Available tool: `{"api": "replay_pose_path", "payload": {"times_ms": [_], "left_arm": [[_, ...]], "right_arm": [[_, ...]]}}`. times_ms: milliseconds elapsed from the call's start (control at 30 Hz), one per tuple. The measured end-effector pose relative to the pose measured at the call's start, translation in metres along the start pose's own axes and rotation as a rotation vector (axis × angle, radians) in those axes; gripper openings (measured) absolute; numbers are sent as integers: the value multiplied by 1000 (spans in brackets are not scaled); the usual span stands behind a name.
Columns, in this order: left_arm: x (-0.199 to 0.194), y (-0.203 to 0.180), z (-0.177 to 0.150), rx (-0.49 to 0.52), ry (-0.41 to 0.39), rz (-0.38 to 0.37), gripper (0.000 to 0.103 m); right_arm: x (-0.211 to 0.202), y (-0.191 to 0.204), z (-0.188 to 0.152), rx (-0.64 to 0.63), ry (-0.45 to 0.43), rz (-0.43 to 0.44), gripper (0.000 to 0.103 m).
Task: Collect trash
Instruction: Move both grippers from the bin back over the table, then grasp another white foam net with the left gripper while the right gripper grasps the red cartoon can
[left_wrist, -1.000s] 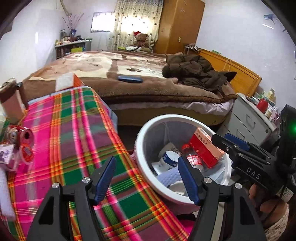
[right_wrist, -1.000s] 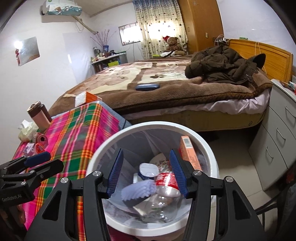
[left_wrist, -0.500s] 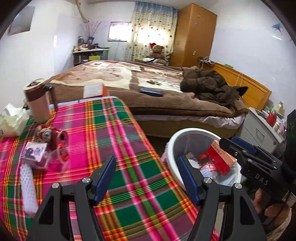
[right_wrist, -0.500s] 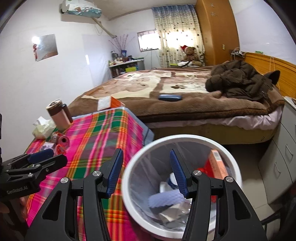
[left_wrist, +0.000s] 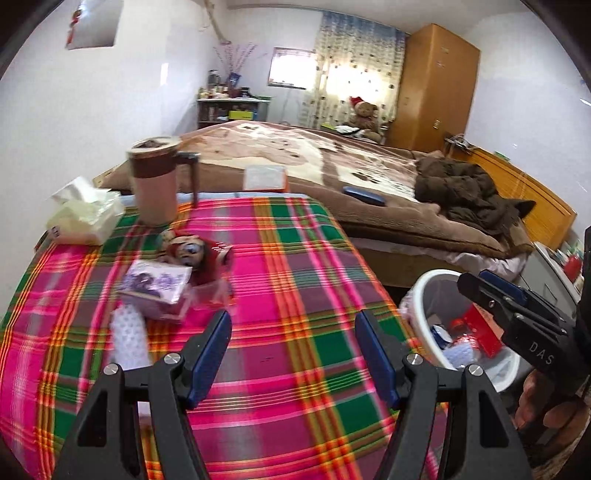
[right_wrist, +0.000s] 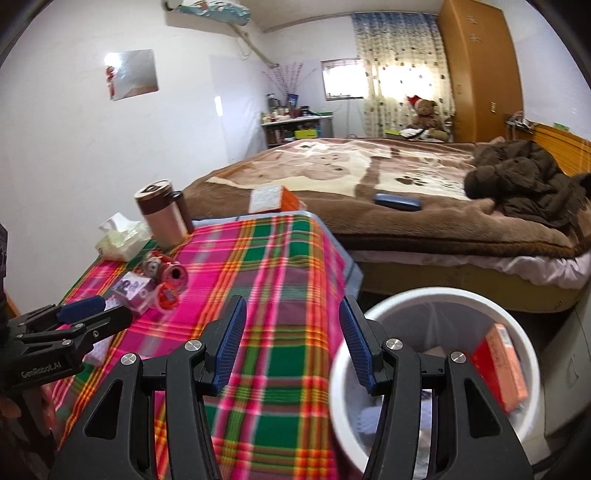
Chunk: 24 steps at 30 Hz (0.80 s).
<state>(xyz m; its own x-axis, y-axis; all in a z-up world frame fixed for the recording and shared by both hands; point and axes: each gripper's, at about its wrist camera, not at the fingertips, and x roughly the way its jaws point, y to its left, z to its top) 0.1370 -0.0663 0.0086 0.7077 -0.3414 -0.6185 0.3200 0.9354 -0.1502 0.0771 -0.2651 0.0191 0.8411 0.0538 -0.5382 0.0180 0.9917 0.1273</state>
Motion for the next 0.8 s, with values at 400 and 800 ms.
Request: {"api": "replay_pose_path", "payload": {"times_ms": [400,800], "left_arm": [[-5,68,-10,-110,3,131,72],[11,124,-29,-188,87,227,72]], "right_arm": [[39,42,16,-96,42,102,58],[88,87,26,-181,118,203,59]]}}
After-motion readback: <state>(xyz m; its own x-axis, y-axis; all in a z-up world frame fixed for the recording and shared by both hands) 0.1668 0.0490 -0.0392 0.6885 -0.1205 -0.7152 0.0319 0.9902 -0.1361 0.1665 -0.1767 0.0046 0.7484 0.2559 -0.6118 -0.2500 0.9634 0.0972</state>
